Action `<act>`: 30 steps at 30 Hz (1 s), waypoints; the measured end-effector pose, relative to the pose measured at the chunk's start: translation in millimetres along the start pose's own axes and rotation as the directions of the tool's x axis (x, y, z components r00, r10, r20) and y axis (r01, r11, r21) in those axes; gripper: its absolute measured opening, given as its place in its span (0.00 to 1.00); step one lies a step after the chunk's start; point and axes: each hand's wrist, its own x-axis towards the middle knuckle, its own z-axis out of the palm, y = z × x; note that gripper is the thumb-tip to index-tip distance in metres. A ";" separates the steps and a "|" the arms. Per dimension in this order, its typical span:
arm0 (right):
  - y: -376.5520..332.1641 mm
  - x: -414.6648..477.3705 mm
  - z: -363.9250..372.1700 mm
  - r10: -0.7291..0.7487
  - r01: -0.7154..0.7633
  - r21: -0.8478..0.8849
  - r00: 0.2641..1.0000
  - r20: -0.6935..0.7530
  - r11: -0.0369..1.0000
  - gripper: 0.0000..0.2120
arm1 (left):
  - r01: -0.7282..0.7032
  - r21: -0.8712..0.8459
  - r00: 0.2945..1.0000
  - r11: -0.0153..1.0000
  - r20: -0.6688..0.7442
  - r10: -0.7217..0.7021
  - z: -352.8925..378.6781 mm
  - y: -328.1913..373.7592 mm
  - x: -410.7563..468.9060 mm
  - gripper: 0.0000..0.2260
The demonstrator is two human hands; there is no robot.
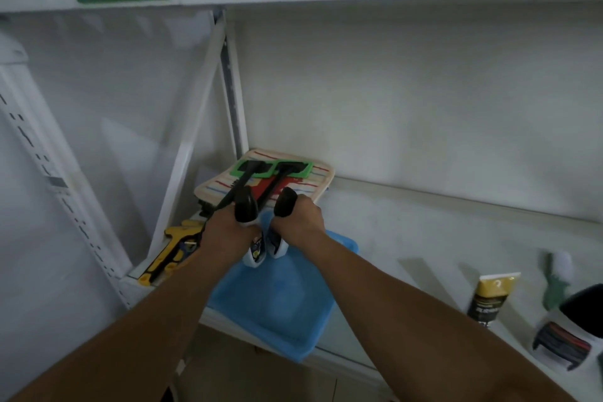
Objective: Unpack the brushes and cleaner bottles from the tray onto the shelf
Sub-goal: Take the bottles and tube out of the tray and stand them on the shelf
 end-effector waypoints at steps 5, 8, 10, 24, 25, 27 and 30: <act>-14.3 -24.3 -66.1 -0.063 0.068 0.095 0.997 -0.047 0.993 0.15 | -0.041 -0.005 0.999 0.999 -0.024 0.041 -5.8 20.0 -10.1 0.15; -17.1 -32.7 -124.9 -0.083 0.097 0.149 0.992 -0.098 0.984 0.20 | -0.115 -0.034 0.991 0.993 -0.066 0.112 3.8 56.5 -16.9 0.18; -9.8 -37.8 -170.8 -0.099 0.119 0.164 0.987 -0.127 0.979 0.24 | -0.167 -0.097 0.986 0.981 -0.038 0.164 17.3 88.1 -24.3 0.18; 160.3 -66.0 -371.4 0.196 -0.219 -0.073 0.951 -0.239 0.973 0.20 | -0.292 -0.212 0.830 0.933 0.427 0.357 223.7 196.4 -77.5 0.23; 166.8 -66.0 -372.7 0.199 -0.225 -0.096 0.954 -0.224 0.970 0.20 | -0.300 -0.195 0.820 0.934 0.447 0.356 232.0 194.7 -79.0 0.23; 175.2 -65.1 -370.9 0.192 -0.223 -0.140 0.959 -0.209 0.965 0.21 | -0.303 -0.170 0.812 0.938 0.469 0.347 244.3 190.8 -78.9 0.23; 184.8 -60.4 -364.3 0.177 -0.212 -0.193 0.967 -0.185 0.958 0.19 | -0.297 -0.131 0.811 0.946 0.487 0.323 255.9 184.4 -78.3 0.23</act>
